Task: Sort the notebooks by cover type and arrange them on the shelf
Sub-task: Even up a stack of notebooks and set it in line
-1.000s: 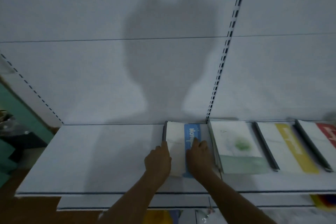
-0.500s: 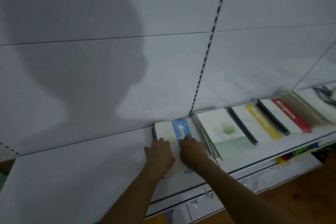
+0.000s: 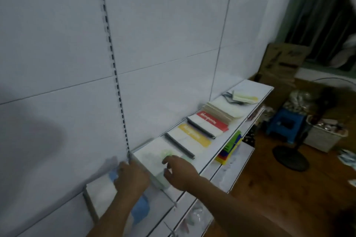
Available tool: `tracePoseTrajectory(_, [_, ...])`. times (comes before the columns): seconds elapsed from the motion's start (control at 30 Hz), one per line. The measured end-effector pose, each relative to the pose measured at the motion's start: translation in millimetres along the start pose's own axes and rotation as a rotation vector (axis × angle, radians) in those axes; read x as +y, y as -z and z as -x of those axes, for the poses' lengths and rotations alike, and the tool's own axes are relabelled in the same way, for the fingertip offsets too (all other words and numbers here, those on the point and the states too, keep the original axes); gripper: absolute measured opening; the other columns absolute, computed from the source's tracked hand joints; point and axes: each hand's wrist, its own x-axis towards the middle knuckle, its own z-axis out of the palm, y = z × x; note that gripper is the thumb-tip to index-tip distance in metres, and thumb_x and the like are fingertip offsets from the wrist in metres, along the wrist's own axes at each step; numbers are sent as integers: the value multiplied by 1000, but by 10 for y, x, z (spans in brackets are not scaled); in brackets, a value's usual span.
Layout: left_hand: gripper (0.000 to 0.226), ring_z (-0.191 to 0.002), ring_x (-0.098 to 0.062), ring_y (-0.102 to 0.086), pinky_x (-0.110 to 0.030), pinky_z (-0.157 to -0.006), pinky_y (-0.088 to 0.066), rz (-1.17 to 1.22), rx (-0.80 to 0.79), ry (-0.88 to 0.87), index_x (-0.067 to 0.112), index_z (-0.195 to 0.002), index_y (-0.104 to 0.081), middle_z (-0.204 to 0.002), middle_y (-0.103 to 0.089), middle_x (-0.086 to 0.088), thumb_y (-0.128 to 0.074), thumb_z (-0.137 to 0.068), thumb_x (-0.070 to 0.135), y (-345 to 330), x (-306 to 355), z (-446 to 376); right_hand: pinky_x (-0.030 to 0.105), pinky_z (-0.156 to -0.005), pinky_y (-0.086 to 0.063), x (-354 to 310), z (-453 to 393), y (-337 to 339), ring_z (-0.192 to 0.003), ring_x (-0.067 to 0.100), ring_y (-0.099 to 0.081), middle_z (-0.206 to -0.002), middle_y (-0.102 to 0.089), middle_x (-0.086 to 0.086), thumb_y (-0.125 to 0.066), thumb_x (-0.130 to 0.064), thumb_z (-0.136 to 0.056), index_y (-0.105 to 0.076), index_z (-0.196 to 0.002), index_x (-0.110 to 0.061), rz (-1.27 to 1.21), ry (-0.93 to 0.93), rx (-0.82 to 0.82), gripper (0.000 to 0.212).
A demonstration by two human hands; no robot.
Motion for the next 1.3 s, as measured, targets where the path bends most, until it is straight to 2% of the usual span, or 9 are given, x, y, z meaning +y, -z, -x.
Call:
tracePoseTrajectory(0.13, [39,-112,-30,-52,-38,-90,-48,2,-32,-342,11,-120,-48,-124,-47,-12,-44,-93,39,-85,1237,151,29,-82,-45,976,163,689,-101,23,-58,-111,-60,6,-43,-33,-93,-57,-114,-16,24,-263,165,30])
tracePoseTrajectory(0.27, [34,-106,-25,-55,-35,-86,-49,-20,-66,-579,15,-113,-52,-117,-53,-6,-45,-92,40,-390,2351,449,36,-73,-52,1963,574,1432,-79,24,-59,-91,-62,9,-43,-27,-93,-59,-93,-9,90,-457,276,23])
tracePoseTrajectory(0.37, [28,-98,-25,-59,-31,-75,-46,-20,-115,-696,14,-103,-56,-108,-60,-7,-48,-88,37,-649,3096,662,38,-73,-52,2659,939,1969,-81,23,-59,-92,-59,7,-41,-28,-96,-57,-94,-13,132,-571,380,22])
tracePoseTrajectory(0.5, [31,-93,-26,-61,-29,-70,-44,-27,-161,-807,12,-96,-60,-99,-65,-9,-46,-91,40,-958,4004,910,30,-73,-46,3507,1354,2473,-83,17,-55,-92,-54,-1,-42,-30,-96,-49,-87,-21,162,-678,470,15])
tracePoseTrajectory(0.77, [33,-93,-20,-61,-37,-81,-53,-51,-263,-866,19,-111,-55,-106,-62,-3,-47,-90,42,-1648,5107,970,33,-74,-50,4712,1572,2866,-77,14,-55,-86,-53,-4,-41,-34,-96,-52,-88,-22,115,-810,482,18])
tracePoseTrajectory(0.9, [35,-96,-18,-60,-33,-78,-51,-50,-283,-898,17,-118,-53,-110,-62,-2,-46,-92,39,-1937,5635,671,33,-71,-51,5225,1349,2985,-75,13,-56,-83,-55,-4,-42,-33,-96,-51,-86,-22,70,-828,466,17])
tracePoseTrajectory(1.03, [34,-82,-14,-51,-28,-68,-42,-36,-309,-944,16,-117,-52,-100,-59,-3,-45,-93,39,-2148,6213,267,33,-71,-52,5703,1055,3189,-76,12,-57,-84,-56,-6,-42,-33,-96,-52,-88,-23,66,-860,466,15])
tracePoseTrajectory(1.13, [33,-79,-15,-50,-28,-66,-39,-12,-337,-963,16,-114,-54,-81,-48,6,-46,-93,40,-2248,6661,-54,32,-71,-54,6051,793,3442,-74,9,-57,-84,-57,-6,-44,-32,-95,-53,-91,-24,56,-909,464,13])
tracePoseTrajectory(1.3, [26,-82,-15,-56,-30,-69,-46,-11,-366,-1002,20,-107,-54,-93,-54,4,-47,-91,40,-2410,7395,-537,31,-72,-52,6601,443,3776,-74,9,-57,-84,-58,-5,-45,-32,-94,-53,-90,-24,18,-972,512,12])
